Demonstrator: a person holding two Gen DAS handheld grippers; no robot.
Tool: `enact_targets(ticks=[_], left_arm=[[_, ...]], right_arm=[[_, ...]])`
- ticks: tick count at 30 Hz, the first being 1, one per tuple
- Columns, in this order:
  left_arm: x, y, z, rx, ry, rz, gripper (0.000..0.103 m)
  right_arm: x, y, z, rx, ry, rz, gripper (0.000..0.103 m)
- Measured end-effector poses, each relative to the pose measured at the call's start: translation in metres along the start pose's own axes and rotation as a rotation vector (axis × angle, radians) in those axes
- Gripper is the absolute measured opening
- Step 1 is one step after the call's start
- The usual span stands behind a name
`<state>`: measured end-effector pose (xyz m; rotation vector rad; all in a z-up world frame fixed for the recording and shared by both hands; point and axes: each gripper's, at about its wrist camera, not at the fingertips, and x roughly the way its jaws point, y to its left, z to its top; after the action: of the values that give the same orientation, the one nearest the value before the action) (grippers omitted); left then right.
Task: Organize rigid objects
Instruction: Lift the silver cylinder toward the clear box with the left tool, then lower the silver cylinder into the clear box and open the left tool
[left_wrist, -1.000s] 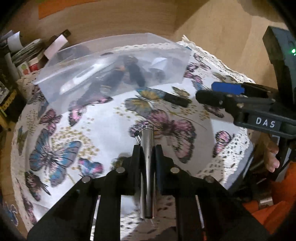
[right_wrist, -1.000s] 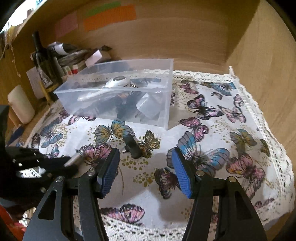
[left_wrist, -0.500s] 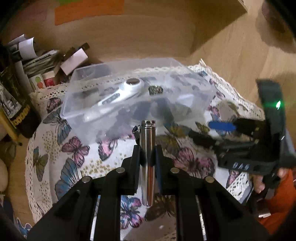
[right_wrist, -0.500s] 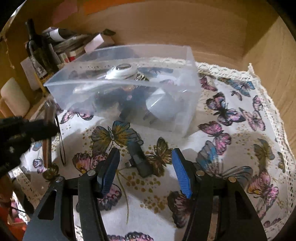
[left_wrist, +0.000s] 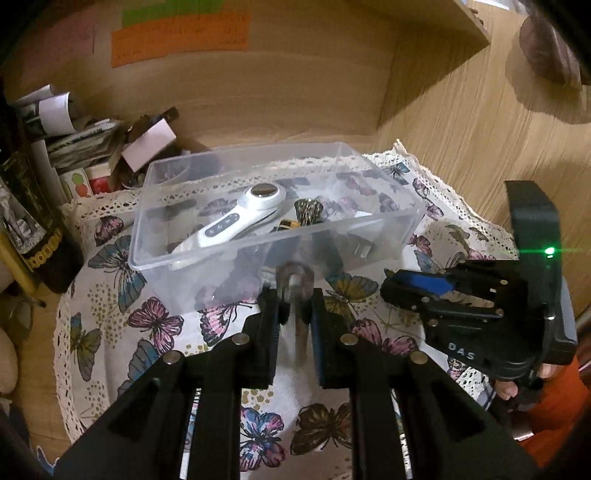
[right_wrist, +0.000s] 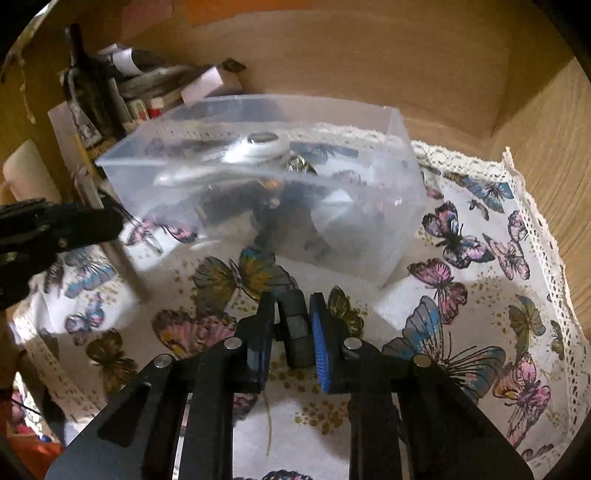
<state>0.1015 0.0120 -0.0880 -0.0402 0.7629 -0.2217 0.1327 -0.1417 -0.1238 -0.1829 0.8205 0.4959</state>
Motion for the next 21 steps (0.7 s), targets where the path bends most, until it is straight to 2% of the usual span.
enact_targets(ticks=[11,21], left_arm=[[-0.023,-0.002,0.019,0.012,-0.091,0.006,0.015],[-0.041,-0.004,0.045,0.001,-0.184,-0.001,0.015]], right_arm=[[-0.049,0.003,0.028,0.004,-0.169,0.013,0.018],[-0.067,0.006,0.057,-0.017,-0.271,-0.007,0.018]])
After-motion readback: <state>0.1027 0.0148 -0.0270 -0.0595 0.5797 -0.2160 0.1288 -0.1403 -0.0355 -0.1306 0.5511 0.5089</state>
